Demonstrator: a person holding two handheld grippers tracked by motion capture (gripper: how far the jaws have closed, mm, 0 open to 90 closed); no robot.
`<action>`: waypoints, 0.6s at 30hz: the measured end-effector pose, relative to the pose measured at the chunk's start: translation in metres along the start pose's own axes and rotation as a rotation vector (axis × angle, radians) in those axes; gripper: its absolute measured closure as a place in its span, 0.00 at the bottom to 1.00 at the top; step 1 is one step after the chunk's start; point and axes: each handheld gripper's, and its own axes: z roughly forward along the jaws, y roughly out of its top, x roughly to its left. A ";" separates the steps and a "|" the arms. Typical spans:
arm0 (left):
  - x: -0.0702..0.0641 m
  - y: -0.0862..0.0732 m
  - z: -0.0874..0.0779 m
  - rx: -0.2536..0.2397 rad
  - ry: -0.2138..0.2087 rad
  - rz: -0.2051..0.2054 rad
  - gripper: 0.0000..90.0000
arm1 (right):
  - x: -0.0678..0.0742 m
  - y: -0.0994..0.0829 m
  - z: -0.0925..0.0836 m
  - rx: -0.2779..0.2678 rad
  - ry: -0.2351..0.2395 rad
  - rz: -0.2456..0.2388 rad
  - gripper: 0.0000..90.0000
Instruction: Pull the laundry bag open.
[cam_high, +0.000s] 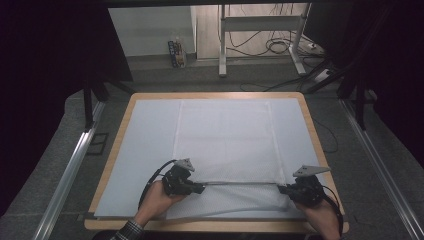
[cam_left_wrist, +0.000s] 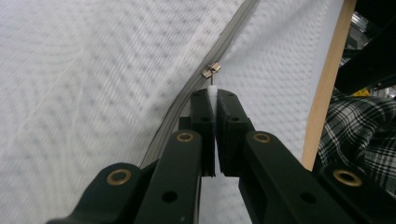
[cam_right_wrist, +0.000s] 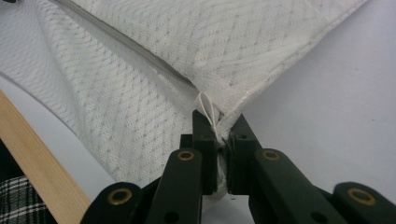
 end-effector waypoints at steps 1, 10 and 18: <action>0.000 -0.001 -0.001 -0.002 0.001 -0.003 0.97 | 0.000 0.000 0.000 0.000 0.001 0.000 0.93; 0.003 -0.012 -0.010 -0.012 0.016 -0.021 0.97 | 0.001 0.000 0.000 0.006 0.000 -0.004 0.93; 0.005 -0.019 -0.016 -0.015 0.036 -0.036 0.97 | 0.002 0.001 0.000 0.002 0.001 -0.001 0.93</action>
